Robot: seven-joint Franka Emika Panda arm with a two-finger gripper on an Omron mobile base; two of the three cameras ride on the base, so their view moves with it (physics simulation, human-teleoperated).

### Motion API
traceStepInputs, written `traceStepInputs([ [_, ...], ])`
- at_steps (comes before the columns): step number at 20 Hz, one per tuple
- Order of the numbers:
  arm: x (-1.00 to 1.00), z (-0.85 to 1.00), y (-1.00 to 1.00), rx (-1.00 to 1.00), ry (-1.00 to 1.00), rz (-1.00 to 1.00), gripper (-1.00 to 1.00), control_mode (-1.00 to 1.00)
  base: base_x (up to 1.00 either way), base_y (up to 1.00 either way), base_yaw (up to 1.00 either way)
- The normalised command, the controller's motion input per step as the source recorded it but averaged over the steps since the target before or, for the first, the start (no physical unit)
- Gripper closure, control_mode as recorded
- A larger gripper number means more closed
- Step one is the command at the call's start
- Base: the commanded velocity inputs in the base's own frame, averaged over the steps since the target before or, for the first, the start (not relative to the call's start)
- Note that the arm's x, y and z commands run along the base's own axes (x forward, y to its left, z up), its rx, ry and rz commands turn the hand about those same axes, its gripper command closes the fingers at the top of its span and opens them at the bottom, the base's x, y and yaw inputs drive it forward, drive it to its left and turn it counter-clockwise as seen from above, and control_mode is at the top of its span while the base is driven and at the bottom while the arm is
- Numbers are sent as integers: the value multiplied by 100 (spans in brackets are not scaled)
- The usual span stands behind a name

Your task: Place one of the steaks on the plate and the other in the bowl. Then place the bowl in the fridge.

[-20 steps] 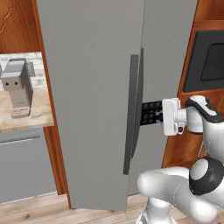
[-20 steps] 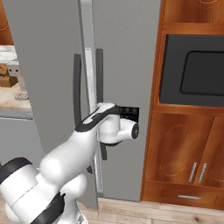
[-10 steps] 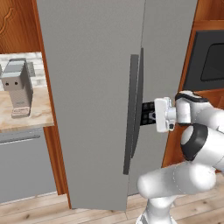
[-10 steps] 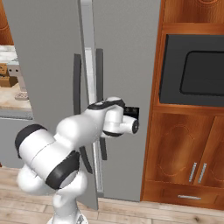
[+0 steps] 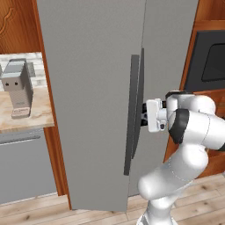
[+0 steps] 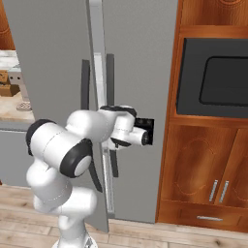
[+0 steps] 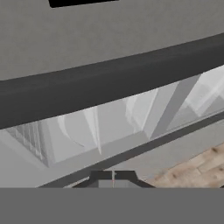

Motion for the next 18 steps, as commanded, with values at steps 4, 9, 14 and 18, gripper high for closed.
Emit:
traceStepInputs([
  [4,46,-17,14,0,0,0,100,-100,0,0,0],
  [9,42,-17,10,0,0,0,100,-100,0,0,0],
  [14,33,-15,15,0,0,0,100,-100,0,0,0],
  [18,18,-11,41,0,0,0,100,-100,0,0,0],
])
